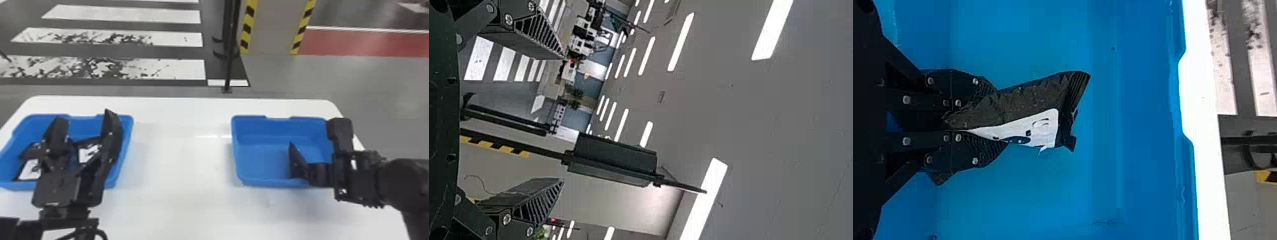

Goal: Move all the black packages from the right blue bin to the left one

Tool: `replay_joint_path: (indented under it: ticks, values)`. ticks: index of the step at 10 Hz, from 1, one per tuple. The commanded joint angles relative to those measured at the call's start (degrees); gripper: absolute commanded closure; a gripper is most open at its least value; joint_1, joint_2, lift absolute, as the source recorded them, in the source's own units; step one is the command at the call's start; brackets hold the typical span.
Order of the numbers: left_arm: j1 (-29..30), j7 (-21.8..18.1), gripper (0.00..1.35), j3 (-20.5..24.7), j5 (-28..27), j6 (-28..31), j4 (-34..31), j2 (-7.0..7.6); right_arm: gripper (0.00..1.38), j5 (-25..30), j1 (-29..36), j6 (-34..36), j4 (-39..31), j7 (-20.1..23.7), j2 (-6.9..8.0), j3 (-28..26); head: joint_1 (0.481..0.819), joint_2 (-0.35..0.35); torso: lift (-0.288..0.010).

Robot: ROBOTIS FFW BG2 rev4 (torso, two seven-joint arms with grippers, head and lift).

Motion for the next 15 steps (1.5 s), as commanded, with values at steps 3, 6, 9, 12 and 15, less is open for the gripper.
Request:
replay_joint_path:
  ticks: [3,6,9,12,15]
  values:
    - [-0.3,0.2,0.2,-0.5,-0.3,-1.1,0.5,-0.1,1.17,1.7,1.0,-18.3,0.5,4.4,0.1,-0.3,0.695,-0.062,-0.178]
    - [-0.5,0.7,0.2,-1.0,0.1,-2.8,0.8,-0.1,1.17,-0.4,2.0,-32.6,-1.2,12.8,0.1,-0.2,0.695,-0.042,-0.178]
    - [-1.8,0.7,0.2,-5.4,6.1,-5.6,-0.5,0.87,1.17,-8.1,1.1,-41.1,-2.1,26.5,-1.65,5.2,0.695,0.019,-0.178]
    - [-3.6,0.7,0.2,-10.4,6.2,-1.8,-1.9,2.54,1.17,-17.7,-5.1,-48.0,4.5,35.4,-3.76,17.7,0.661,0.133,-0.178]
    - [-4.8,0.7,0.2,-12.8,5.6,2.1,-1.9,3.33,1.17,-20.0,-9.3,-48.8,6.8,37.6,-4.38,25.2,0.666,0.17,-0.178]
